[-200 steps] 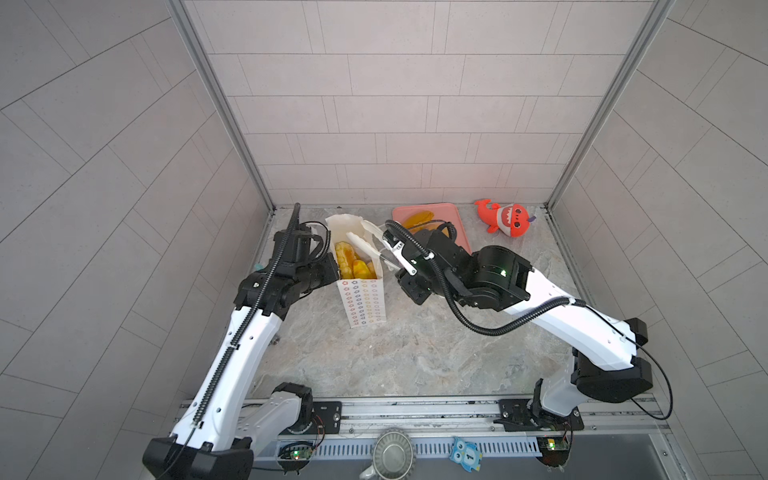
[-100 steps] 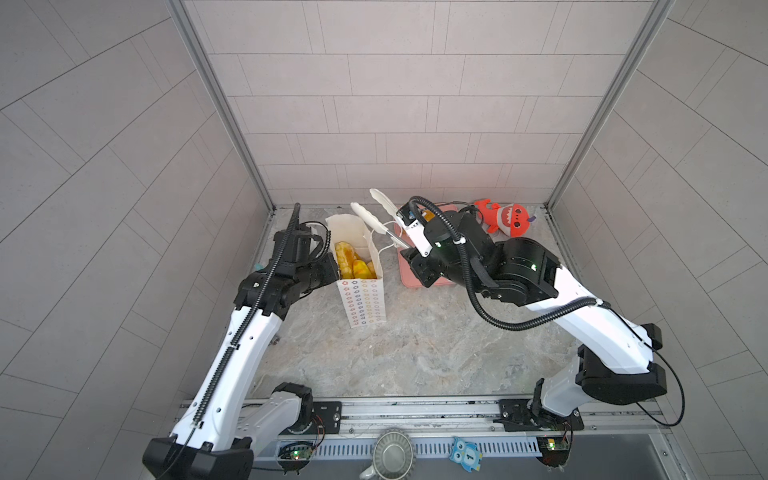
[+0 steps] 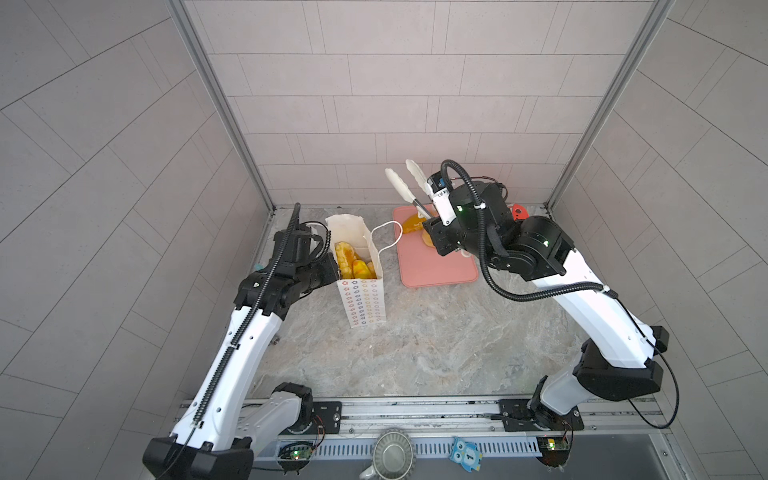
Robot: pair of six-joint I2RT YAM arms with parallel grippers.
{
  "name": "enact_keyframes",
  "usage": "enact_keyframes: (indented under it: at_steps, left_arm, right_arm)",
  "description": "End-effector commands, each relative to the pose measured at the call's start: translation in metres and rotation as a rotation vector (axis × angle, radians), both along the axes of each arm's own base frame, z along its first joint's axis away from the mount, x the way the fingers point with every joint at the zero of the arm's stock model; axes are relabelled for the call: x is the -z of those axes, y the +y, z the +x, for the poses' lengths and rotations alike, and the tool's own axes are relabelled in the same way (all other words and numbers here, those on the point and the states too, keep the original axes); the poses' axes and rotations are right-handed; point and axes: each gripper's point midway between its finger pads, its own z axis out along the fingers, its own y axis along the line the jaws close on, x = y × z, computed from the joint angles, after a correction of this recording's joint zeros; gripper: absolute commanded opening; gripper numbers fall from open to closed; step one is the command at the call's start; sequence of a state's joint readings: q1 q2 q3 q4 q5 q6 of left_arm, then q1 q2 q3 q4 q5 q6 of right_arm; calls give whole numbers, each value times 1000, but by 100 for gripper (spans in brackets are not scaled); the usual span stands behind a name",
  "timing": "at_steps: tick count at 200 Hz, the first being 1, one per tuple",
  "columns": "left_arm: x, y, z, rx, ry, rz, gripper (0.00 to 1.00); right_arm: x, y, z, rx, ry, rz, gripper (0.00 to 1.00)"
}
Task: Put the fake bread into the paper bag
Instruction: 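Lift the empty tongs out of the bag and move back over the tray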
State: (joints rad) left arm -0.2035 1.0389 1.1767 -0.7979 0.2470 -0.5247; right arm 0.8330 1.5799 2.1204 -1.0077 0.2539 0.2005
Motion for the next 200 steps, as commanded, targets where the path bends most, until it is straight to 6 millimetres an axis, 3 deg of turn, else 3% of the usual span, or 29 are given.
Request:
enact_keyframes:
  at_steps: [1,71,200]
  left_arm:
    - [-8,-2,2,9,-17,-4,11]
    - [-7,-2,2,9,-16,-2,11]
    - [-3,-3,4,12,-11,-4,10]
  right_arm:
    - [-5,-7,9,29,10,78,45]
    - [38,-37,50,128,133,134,46]
    - [141,-86,143,289,390,260,46]
